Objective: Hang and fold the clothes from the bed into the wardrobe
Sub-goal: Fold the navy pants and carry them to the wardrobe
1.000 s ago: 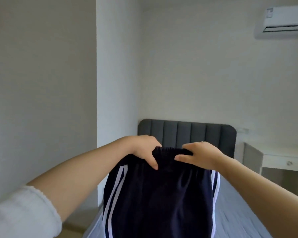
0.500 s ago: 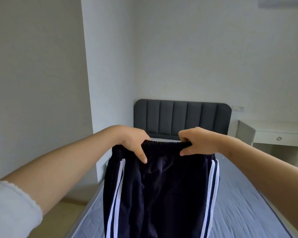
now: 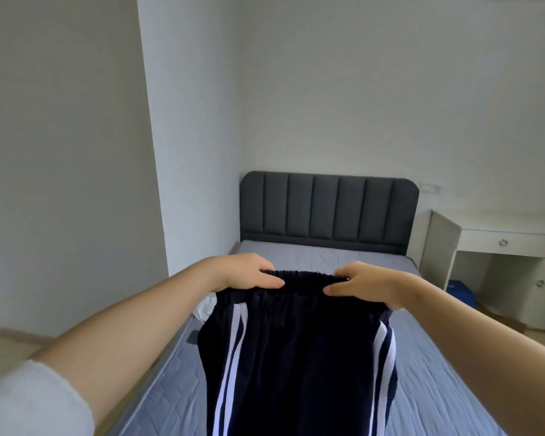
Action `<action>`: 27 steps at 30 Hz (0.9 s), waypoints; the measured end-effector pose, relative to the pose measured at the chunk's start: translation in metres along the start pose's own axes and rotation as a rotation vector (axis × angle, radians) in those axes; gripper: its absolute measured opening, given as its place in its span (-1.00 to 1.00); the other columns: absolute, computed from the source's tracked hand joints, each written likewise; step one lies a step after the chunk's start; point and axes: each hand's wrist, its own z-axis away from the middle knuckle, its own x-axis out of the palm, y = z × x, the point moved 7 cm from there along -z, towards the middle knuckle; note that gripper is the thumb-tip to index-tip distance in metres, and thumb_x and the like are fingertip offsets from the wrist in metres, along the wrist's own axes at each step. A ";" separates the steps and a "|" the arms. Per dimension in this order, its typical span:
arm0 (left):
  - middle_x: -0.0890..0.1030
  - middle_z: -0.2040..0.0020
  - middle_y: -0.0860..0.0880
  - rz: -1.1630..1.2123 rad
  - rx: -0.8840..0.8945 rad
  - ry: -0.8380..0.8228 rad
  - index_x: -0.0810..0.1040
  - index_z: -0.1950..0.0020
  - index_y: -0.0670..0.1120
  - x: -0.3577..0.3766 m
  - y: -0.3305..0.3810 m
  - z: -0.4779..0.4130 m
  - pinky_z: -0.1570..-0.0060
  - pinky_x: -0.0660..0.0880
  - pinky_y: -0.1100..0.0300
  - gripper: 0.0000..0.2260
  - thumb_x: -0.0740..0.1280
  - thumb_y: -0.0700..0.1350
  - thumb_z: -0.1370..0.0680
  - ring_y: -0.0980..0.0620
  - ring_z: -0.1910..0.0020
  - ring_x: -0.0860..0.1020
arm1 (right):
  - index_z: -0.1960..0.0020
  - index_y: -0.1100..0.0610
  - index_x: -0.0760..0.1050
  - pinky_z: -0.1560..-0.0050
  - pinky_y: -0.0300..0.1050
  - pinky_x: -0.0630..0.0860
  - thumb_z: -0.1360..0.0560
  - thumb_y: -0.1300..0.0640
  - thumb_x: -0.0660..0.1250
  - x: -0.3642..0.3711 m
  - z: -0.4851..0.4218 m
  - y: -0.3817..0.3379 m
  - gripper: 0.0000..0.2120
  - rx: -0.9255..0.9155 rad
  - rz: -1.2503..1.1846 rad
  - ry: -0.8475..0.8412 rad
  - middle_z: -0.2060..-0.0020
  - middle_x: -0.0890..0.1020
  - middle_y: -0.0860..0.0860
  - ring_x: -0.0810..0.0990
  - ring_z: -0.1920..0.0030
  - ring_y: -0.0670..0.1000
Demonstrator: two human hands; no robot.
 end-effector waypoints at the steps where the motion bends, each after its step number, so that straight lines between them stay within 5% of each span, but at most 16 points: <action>1: 0.42 0.28 0.01 0.020 0.000 0.048 0.44 0.23 -0.09 -0.001 0.001 -0.003 0.26 0.30 0.23 -0.73 0.28 0.07 -0.54 0.07 0.29 0.37 | -0.09 0.16 0.50 -0.15 -0.03 0.50 -0.52 -0.02 0.29 -0.002 -0.002 0.000 -0.73 0.024 -0.034 0.043 0.03 0.59 0.05 0.58 -0.01 0.06; 6: 0.47 0.23 -0.04 -0.028 0.000 0.484 0.33 0.26 -0.06 -0.020 0.026 -0.004 0.34 0.29 0.17 -0.80 0.23 0.02 -0.48 -0.06 0.23 0.45 | 0.07 0.17 0.39 0.21 -0.11 0.49 -0.50 0.12 0.29 -0.012 -0.013 -0.015 -0.87 0.102 -0.354 0.236 0.17 0.53 0.10 0.54 0.17 0.07; 8: 0.47 0.22 -0.04 -0.028 0.017 0.571 0.30 0.26 -0.04 -0.023 0.036 -0.001 0.33 0.31 0.15 -0.80 0.22 0.03 -0.47 -0.13 0.16 0.50 | 0.03 0.20 0.38 0.21 -0.08 0.53 -0.51 0.18 0.27 -0.013 -0.015 -0.020 -0.89 0.123 -0.515 0.243 0.17 0.54 0.14 0.57 0.17 0.11; 11: 0.44 0.30 -0.01 -0.029 0.047 0.645 0.27 0.27 -0.05 -0.027 0.047 0.003 0.38 0.25 0.16 -0.78 0.25 0.02 -0.46 -0.06 0.31 0.42 | 0.05 0.24 0.42 0.44 -0.16 0.52 -0.52 0.25 0.21 -0.010 -0.012 -0.027 -0.95 0.128 -0.707 0.224 0.25 0.57 0.15 0.60 0.33 0.07; 18: 0.43 0.34 0.02 0.263 0.063 0.622 0.35 0.30 -0.07 -0.024 0.049 0.004 0.38 0.31 0.20 -0.76 0.34 -0.01 -0.44 0.06 0.36 0.39 | 0.06 0.25 0.45 0.40 -0.13 0.54 -0.52 0.28 0.17 0.001 -0.007 -0.027 -0.90 0.130 -1.074 0.218 0.24 0.56 0.14 0.58 0.28 0.07; 23: 0.43 0.35 0.04 0.031 0.072 0.742 0.29 0.31 -0.02 -0.030 0.050 0.012 0.37 0.29 0.19 -0.75 0.29 0.04 -0.45 0.00 0.32 0.41 | -0.18 0.23 0.36 0.45 -0.13 0.55 -0.51 0.29 0.24 0.003 -0.005 -0.036 -0.75 0.054 -0.998 0.221 0.14 0.59 0.18 0.64 0.30 0.07; 27: 0.52 0.29 0.04 0.360 0.136 0.561 0.46 0.29 -0.02 -0.020 0.046 0.010 0.19 0.43 0.17 -0.79 0.34 0.05 -0.48 0.05 0.23 0.50 | 0.06 0.13 0.47 0.45 -0.13 0.56 -0.52 0.18 0.32 0.002 0.000 -0.036 -0.97 0.031 -0.974 0.222 0.24 0.66 0.08 0.67 0.31 0.03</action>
